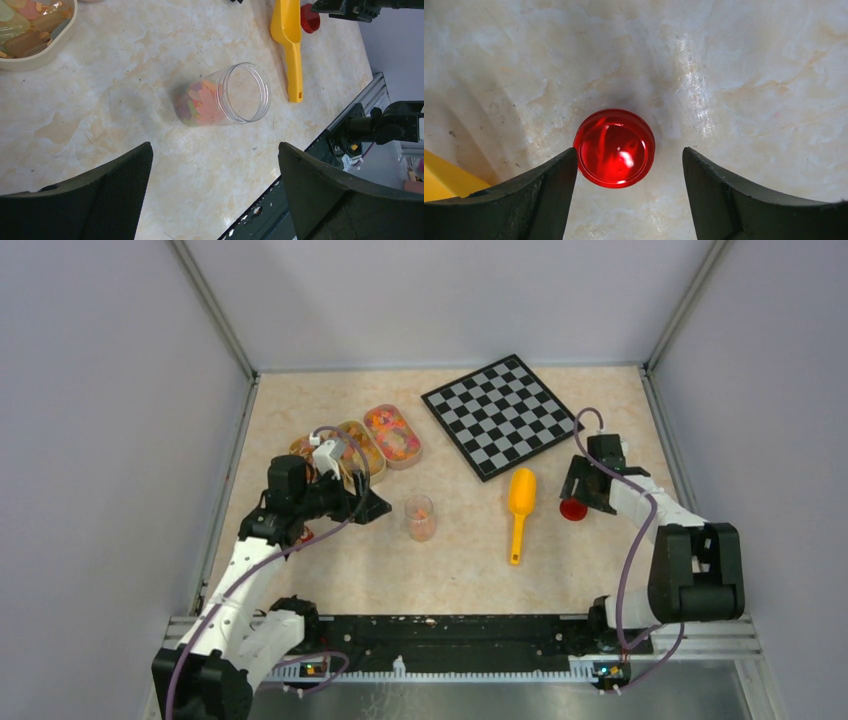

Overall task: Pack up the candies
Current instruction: Place the spatula at the center of the board, then pick up the bottle lid at the center of the board, then close the bottle lid on the packing bottle.

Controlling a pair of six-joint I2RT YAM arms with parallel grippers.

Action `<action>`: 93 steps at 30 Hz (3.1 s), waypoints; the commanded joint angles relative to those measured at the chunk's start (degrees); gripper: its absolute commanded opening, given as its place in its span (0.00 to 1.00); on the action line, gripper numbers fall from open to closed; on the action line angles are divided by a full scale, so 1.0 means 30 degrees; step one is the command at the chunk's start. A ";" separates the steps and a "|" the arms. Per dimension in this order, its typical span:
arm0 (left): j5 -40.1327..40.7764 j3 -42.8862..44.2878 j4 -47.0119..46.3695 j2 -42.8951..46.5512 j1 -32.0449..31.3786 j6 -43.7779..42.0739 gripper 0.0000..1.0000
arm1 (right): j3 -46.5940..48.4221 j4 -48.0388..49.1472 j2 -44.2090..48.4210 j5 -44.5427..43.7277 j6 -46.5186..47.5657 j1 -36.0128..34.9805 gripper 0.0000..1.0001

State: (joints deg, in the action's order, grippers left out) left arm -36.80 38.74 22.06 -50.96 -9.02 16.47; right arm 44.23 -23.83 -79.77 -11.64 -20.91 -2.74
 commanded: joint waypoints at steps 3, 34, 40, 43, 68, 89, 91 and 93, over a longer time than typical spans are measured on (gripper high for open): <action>-0.0060 -0.0084 -0.0624 -0.0021 -0.0159 -0.0333 0.99 | -0.0006 0.1254 -0.0591 0.1448 0.1022 0.0361 0.74; 0.0839 0.0051 -0.0282 -0.0252 -0.0158 -0.0271 0.99 | 0.2758 -0.3084 0.2418 0.3334 0.2963 -0.1227 0.47; 0.2780 0.0310 0.0171 0.1333 -0.0159 -0.0221 0.99 | 0.5286 -0.4313 0.3078 0.4665 0.2817 -0.5402 0.47; 0.4395 0.0689 0.0744 0.2123 -0.0102 -0.0215 0.99 | 0.6892 -0.4563 0.2726 0.4144 0.2660 -0.7866 0.47; 0.7616 0.1062 0.1772 0.3393 0.0105 0.0230 0.99 | 1.9402 -0.9719 -0.8859 0.0727 0.3449 -1.8651 0.48; 0.7564 0.0916 0.1661 0.3404 0.0123 0.0194 0.99 | 2.0117 -0.9562 -1.0251 0.1412 0.3504 -1.8671 0.53; 0.7562 0.0906 0.1668 0.3424 0.0130 0.0194 0.99 | 2.0170 -0.9495 -1.0346 0.1493 0.3526 -1.8656 0.53; 0.7491 0.0885 0.1654 0.3444 0.0131 0.0179 0.99 | 2.0190 -0.9404 -1.0421 0.1576 0.3541 -1.8656 0.54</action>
State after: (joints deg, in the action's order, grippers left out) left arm -14.24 40.10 28.27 -41.71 -8.93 16.80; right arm 101.51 -53.15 -109.84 -7.53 -10.83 -58.13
